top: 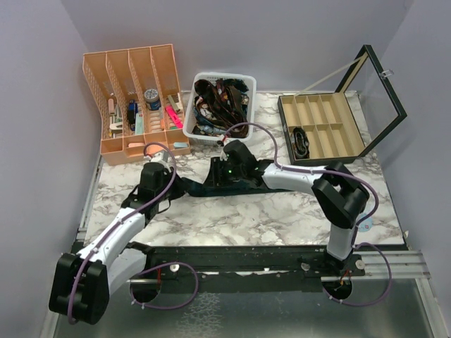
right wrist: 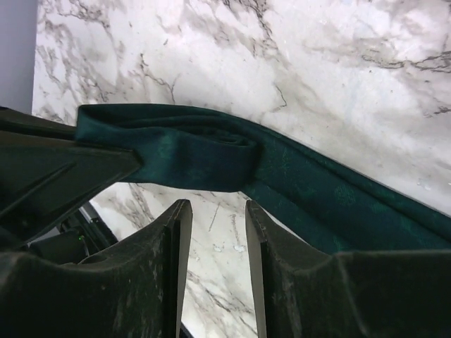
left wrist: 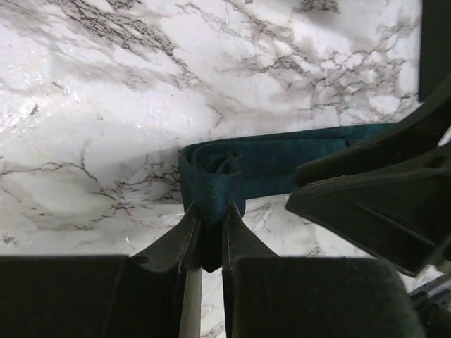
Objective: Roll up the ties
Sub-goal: Roll the tie at the center of the board.
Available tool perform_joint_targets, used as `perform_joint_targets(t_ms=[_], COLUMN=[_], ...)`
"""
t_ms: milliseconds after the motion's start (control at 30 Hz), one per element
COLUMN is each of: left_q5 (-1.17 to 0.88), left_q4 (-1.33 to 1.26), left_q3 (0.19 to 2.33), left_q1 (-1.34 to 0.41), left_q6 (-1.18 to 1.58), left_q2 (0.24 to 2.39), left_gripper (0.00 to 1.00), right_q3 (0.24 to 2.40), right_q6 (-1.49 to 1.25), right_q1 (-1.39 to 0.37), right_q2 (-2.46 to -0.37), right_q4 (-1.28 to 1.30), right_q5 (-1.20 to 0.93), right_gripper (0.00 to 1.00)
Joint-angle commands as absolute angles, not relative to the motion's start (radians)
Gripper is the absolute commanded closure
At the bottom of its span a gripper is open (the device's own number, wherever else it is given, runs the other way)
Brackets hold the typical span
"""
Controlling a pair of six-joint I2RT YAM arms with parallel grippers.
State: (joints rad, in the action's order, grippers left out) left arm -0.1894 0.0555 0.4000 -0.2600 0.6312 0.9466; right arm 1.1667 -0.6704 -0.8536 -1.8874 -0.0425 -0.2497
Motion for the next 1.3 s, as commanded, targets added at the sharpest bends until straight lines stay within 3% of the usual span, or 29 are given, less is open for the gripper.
perform_joint_targets(t_ms=[0,200,700,1267], left_q5=[-0.039,0.1,0.469,0.564], left_q4=[0.17,0.228,0.285,0.291], left_q3=[0.468,0.55,0.69,0.889], left_q1=[-0.326,-0.437,-0.722,-0.887], left_q6=[0.573,0.568,0.657,0.65], left_q2=[0.974,1.035,1.197,1.476], left_gripper=[1.0,1.0,1.0,1.0], right_q3=[1.127,1.08,0.944,0.767], right_q6=[-0.627,-0.615,-0.601,-0.661], right_q1=[-0.832,-0.798,-0.713,-0.609], right_q2=[-1.815,-1.792,-1.699,-1.539], right_q4=[-0.021,-0.023,-0.042,-0.127], right_q5=[-0.187,-0.188,-0.183,-0.135], right_gripper=[0.6,0.67,0.67,0.68])
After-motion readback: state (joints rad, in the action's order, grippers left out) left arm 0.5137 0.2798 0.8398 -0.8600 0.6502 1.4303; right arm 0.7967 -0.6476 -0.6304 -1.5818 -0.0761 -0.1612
